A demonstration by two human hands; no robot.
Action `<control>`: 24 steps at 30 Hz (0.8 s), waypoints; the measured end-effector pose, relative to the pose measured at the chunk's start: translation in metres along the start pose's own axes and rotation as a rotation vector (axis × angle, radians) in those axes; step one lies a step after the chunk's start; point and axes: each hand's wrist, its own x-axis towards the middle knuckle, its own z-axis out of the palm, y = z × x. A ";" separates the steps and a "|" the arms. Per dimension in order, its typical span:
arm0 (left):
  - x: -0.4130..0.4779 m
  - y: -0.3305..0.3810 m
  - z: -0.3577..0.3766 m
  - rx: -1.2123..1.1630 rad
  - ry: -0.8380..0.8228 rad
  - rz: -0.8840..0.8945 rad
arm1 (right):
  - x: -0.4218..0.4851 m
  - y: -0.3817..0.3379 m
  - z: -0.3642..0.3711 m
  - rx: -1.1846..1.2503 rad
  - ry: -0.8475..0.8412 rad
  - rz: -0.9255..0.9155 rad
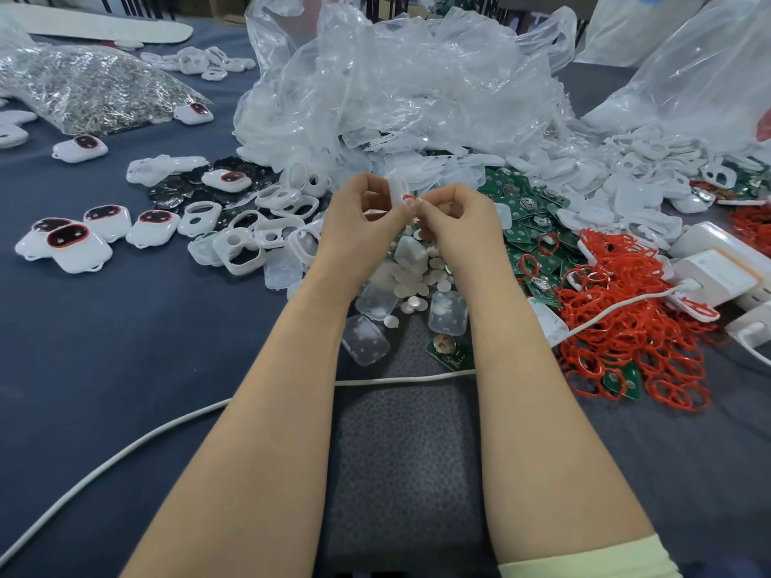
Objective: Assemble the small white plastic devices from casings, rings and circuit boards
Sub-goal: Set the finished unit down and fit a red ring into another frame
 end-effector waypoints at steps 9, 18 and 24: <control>-0.002 0.008 -0.006 -0.582 -0.136 -0.092 | 0.000 -0.007 -0.008 0.932 -0.258 0.396; -0.005 0.012 -0.013 -0.774 -0.256 -0.137 | -0.005 -0.009 -0.006 1.071 -0.439 0.473; -0.003 0.009 -0.013 -0.702 -0.253 -0.153 | -0.005 -0.010 -0.009 0.996 -0.405 0.452</control>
